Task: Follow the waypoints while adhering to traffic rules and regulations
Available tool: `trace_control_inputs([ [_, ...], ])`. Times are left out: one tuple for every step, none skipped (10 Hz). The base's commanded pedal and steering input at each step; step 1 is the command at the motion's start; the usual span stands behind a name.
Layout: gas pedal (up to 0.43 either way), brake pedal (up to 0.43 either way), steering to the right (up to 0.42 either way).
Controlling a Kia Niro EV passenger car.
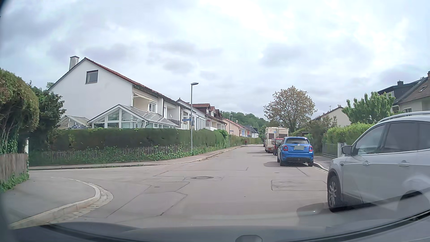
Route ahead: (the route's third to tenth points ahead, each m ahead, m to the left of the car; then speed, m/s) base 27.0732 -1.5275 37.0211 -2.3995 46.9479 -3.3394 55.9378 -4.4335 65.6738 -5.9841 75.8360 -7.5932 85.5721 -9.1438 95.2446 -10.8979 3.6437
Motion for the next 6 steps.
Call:
trace_control_inputs([
  [0.098, 0.0, 0.017],
  [0.098, 0.0, 0.021],
  [0.098, 0.0, 0.023],
  [0.098, 0.0, 0.026],
  [0.098, 0.0, 0.031],
  [0.087, 0.0, 0.034],
])
